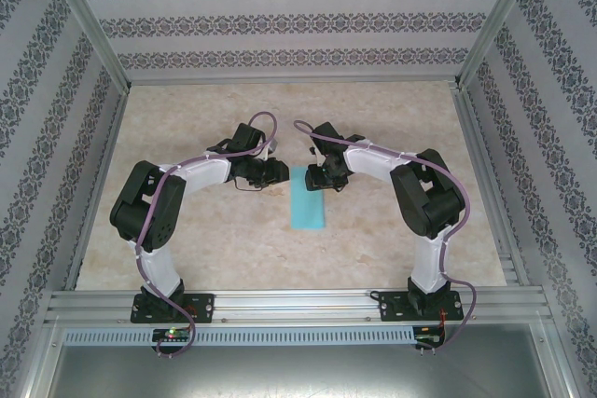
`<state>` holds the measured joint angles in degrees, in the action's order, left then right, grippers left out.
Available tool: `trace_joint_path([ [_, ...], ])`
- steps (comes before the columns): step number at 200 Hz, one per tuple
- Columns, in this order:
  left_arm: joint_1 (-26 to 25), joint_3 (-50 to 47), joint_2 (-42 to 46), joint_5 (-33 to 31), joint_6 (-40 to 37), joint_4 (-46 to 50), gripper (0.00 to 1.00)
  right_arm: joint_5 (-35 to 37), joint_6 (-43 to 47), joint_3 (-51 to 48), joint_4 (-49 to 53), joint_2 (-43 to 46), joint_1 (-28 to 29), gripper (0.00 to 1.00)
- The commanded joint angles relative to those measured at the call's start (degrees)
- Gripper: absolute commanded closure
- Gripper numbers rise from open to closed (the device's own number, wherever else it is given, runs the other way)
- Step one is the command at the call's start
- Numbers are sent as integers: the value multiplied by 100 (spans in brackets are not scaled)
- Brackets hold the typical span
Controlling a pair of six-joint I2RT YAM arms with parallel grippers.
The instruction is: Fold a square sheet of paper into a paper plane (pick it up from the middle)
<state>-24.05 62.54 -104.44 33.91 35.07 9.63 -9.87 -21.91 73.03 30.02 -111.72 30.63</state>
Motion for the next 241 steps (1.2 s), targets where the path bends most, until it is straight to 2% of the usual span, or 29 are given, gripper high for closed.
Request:
trace_joint_path([
  [1,-91,-109,23,19,153,-240,69,152,-57,130,85,-129,4,58],
  [241,-249,-94,-118,-108,234,-335,70,219,369,245,162,-175,197,58],
])
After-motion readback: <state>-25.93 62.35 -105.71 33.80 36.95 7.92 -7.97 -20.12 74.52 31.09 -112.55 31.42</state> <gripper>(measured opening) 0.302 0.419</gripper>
